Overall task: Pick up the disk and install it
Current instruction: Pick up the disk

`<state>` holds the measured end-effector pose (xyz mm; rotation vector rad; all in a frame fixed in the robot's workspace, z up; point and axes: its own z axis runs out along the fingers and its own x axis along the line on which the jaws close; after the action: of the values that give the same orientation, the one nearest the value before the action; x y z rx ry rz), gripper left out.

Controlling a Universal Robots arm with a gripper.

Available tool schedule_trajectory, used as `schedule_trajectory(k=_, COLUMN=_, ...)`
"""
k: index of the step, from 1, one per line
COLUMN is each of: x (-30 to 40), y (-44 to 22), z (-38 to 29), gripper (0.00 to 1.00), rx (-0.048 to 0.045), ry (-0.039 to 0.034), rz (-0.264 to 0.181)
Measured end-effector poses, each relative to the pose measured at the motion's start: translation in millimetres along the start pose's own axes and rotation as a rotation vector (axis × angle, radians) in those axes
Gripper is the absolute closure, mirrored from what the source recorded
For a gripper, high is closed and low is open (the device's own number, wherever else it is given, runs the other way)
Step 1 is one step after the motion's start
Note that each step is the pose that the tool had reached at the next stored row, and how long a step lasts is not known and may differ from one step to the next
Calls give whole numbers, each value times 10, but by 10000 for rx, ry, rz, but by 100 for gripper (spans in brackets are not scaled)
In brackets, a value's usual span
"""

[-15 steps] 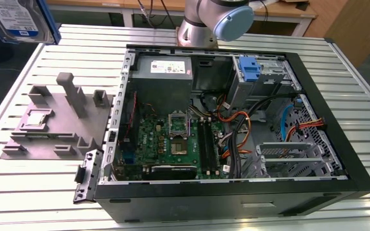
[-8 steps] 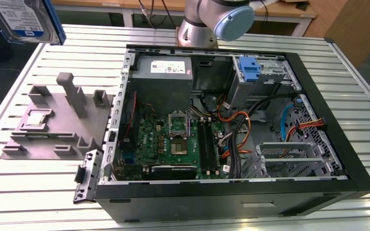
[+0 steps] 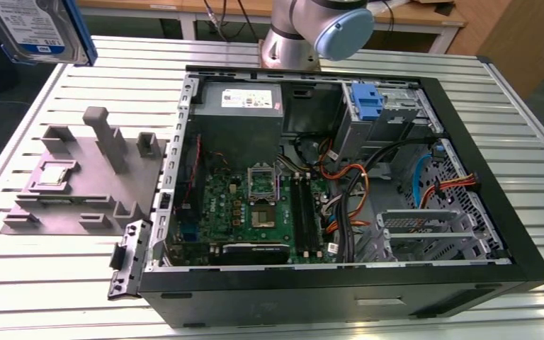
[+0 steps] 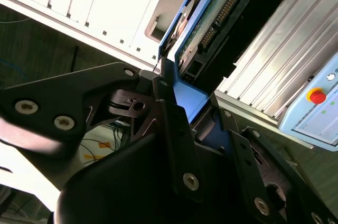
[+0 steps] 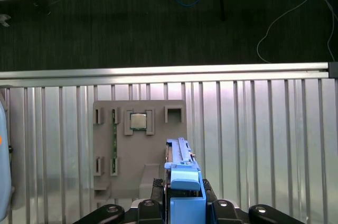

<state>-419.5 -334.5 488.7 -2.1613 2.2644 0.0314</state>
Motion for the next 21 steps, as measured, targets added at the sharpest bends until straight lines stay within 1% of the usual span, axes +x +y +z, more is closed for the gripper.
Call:
schedule_trajectory(k=2, x=0, y=0, z=-13, gripper=64, rx=-1, ry=1, rz=0)
schedule_trajectory(k=6, x=-2, y=0, z=-73, gripper=64, rx=-1, ry=1, rz=0)
schedule_trajectory(k=15, x=-2, y=-4, z=-77, gripper=64, rx=1, ry=0, rz=0)
schedule_trajectory(k=21, x=-4, y=-56, z=-78, gripper=64, rx=0, ry=1, rz=-1)
